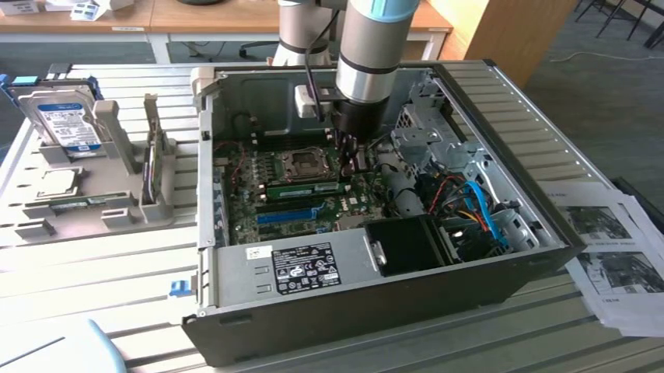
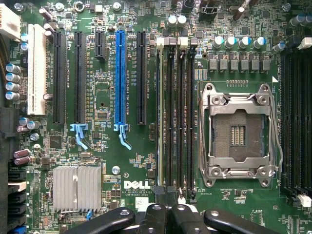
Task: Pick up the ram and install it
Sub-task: 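Press down the ram until it locks into place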
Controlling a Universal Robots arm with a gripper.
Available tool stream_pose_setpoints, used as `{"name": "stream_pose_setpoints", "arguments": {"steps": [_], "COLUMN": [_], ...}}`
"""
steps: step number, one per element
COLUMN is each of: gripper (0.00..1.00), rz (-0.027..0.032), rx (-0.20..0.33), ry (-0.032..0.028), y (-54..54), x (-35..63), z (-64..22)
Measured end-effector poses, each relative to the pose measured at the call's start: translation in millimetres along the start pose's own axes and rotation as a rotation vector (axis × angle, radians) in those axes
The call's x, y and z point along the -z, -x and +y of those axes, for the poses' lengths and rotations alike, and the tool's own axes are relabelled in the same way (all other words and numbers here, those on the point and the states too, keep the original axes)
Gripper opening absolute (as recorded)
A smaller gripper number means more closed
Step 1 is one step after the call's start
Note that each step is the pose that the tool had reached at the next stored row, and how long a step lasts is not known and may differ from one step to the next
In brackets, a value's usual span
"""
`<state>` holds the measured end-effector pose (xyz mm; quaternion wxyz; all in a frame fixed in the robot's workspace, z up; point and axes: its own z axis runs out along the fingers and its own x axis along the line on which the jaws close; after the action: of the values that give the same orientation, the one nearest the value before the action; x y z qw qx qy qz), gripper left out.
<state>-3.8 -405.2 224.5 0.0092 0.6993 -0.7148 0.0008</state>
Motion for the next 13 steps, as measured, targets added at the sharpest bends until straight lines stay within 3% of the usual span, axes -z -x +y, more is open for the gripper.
{"name": "stream_pose_setpoints", "arguments": {"steps": [13], "gripper": [0.09], "rz": [0.0001], "rx": [0.000], "ry": [0.0001], "y": [0.0], "x": [-0.8], "z": [0.0]}}
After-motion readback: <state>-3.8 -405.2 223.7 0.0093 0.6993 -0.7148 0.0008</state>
